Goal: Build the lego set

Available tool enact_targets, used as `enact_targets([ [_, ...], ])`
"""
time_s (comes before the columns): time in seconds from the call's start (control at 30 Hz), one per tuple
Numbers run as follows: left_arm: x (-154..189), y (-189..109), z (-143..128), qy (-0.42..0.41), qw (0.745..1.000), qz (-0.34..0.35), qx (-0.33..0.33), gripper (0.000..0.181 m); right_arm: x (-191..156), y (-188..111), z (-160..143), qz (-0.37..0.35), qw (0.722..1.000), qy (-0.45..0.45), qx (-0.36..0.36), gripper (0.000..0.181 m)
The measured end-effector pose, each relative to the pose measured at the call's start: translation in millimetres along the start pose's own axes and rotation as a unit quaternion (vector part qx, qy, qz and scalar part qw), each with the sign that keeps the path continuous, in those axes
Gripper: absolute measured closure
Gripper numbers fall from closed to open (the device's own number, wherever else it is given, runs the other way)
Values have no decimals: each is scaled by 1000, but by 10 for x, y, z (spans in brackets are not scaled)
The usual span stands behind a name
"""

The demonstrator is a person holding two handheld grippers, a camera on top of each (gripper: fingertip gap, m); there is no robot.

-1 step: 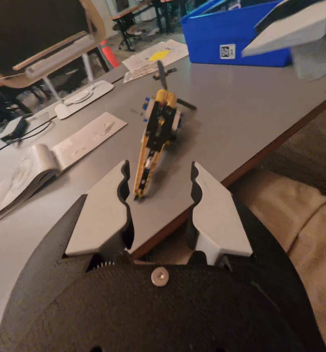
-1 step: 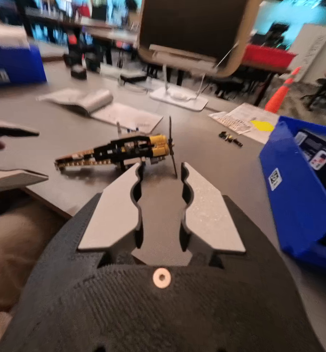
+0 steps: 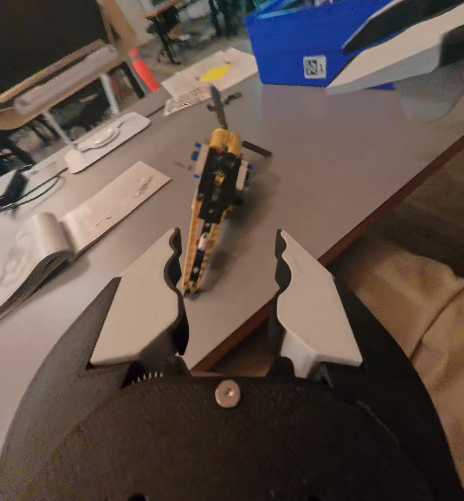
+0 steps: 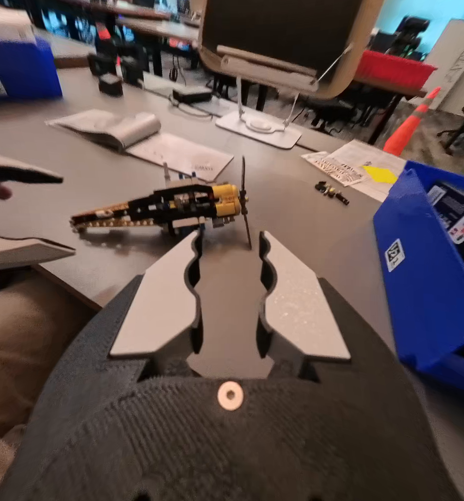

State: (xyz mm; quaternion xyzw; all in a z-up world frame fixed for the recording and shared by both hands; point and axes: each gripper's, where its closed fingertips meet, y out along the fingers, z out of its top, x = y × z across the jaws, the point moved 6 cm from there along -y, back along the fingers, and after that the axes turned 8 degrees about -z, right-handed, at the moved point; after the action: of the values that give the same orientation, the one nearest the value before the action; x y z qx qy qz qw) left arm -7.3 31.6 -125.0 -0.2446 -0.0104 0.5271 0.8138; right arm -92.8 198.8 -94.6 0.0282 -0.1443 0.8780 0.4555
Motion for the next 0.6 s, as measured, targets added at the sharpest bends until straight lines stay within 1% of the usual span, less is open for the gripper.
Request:
enact_targets([
  [0.03, 21, 127, 33, 11, 1000, -8, -21, 110, 23, 55, -53, 5, 1000, -6, -6, 141],
  [0.07, 17, 248, 47, 21, 999, -5, -40, 110, 50, 82, -117, 9, 1000, 3, 3, 144],
  [0.13, -41, 469, 71, 27, 998, 21, -61, 113, 113, 110, -253, 18, 997, 59, 45, 157],
  [0.17, -81, 562, 89, 28, 997, 38, -68, 119, 137, 125, -316, 34, 993, 90, 63, 159],
  [0.2, -118, 646, 105, 28, 995, 52, -77, 123, 169, 139, -364, 51, 989, 115, 71, 158],
  [0.27, -132, 797, 118, 39, 992, 45, -108, 128, 263, 157, -425, 77, 983, 150, 78, 155],
  [0.3, -146, 855, 104, 45, 989, 45, -133, 134, 304, 156, -455, 90, 980, 160, 82, 152],
  [0.37, -225, 926, 100, 60, 980, 83, -169, 147, 339, 112, -495, 129, 969, 190, 89, 148],
  [0.43, -264, 968, 109, 87, 970, 113, -196, 148, 368, 65, -494, 150, 959, 227, 85, 145],
  [0.5, -258, 991, 107, 101, 965, 128, -206, 148, 374, 50, -437, 172, 958, 215, 86, 144],
  [0.6, -241, 1003, 107, 95, 967, 136, -194, 149, 477, 122, -451, 144, 967, 191, 83, 144],
])
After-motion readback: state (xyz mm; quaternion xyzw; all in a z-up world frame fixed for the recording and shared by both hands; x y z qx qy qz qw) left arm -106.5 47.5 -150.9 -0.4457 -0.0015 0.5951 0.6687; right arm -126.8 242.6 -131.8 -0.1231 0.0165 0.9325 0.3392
